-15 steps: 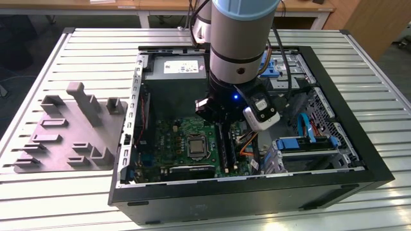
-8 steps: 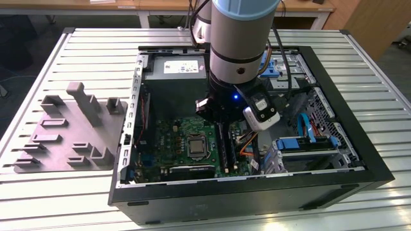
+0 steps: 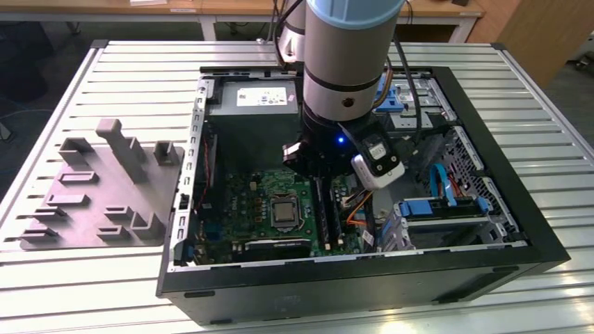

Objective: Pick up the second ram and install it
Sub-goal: 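Press down the second ram until it locks into place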

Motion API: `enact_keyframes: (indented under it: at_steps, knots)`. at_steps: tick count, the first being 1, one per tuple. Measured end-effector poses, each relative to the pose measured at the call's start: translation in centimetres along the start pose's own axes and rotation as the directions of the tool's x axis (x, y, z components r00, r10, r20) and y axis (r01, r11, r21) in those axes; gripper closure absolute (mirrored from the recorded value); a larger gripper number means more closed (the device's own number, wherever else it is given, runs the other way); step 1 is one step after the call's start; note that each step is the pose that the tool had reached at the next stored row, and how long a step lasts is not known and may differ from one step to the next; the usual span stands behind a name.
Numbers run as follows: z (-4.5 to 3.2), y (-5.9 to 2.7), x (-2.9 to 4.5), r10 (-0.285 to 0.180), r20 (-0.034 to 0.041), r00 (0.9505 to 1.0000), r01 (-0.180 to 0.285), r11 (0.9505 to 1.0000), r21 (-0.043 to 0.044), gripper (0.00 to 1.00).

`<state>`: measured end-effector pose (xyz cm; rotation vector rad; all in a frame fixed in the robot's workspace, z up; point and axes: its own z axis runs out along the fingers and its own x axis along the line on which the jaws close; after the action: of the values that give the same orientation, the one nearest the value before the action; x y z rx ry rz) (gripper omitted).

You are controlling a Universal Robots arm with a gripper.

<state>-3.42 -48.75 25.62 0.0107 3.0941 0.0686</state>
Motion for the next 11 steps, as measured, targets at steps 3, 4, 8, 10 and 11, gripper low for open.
enact_keyframes:
  at_steps: [3, 4, 8, 10, 11]
  knots:
    - [0.02, 0.06, 0.0, 0.0, -0.0001, 1.0, 0.0, 1.0, -0.0036, 0.9]
    - [0.03, 0.12, -0.01, 0.0, -0.0002, 1.0, 0.0, 1.0, -0.0054, 0.9]
    - [0.11, 0.37, 0.01, 0.001, -0.0001, 1.0, -0.001, 0.9999, -0.0127, 0.9]
    - [0.15, 0.51, 0.01, 0.001, -0.0001, 1.0, -0.001, 0.9999, -0.0146, 0.9]
    - [0.16, 0.57, 0.0, 0.001, -0.0001, 1.0, -0.001, 0.9999, -0.0147, 0.9]
